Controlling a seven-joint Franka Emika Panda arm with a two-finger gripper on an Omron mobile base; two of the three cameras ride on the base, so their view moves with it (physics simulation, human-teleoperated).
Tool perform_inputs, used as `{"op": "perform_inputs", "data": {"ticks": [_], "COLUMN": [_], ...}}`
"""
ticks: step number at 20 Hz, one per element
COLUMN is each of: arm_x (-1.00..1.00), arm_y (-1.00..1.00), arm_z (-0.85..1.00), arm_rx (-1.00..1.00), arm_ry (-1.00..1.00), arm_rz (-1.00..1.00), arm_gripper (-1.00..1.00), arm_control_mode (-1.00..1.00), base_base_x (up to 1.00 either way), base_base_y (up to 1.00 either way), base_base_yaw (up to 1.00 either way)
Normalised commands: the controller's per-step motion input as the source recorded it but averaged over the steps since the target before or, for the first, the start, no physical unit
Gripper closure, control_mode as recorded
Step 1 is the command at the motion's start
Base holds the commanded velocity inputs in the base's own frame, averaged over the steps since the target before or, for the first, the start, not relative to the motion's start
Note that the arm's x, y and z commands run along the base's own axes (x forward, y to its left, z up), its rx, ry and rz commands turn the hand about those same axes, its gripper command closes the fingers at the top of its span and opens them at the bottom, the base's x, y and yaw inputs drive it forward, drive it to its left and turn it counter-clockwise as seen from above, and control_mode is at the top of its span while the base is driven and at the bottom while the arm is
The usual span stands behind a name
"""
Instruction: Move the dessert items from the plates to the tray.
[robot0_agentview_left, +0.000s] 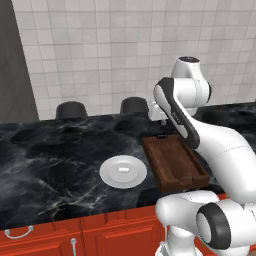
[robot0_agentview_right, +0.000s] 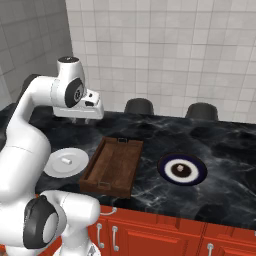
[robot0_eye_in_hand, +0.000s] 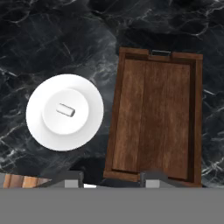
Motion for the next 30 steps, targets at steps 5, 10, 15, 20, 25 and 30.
{"op": "perform_inputs", "data": {"ticks": [5, 10, 15, 20, 25, 30], "arm_x": [-0.04, -0.04, -0.09, -0.17, -0.18, -0.19], "arm_y": [0.0, 0.01, 0.06, 0.08, 0.11, 0.18], "arm_z": [-0.29, -0.32, -0.25, -0.19, -0.15, -0.21], "arm_rx": [0.0, 0.0, 0.0, 0.0, 0.0, 0.0], "arm_ry": [0.0, 0.0, 0.0, 0.0, 0.0, 0.0], "arm_rz": [0.0, 0.03, 0.07, 0.12, 0.13, 0.15], "arm_gripper": [-1.0, -1.0, -1.0, -1.0, -1.0, -1.0], "arm_control_mode": [-1.0, -1.0, -1.0, -1.0, -1.0, -1.0], "base_base_x": [0.0, 0.0, 0.0, 0.0, 0.0, 0.0], "base_base_y": [0.0, 0.0, 0.0, 0.0, 0.0, 0.0], "base_base_yaw": [0.0, 0.0, 0.0, 0.0, 0.0, 0.0]}}
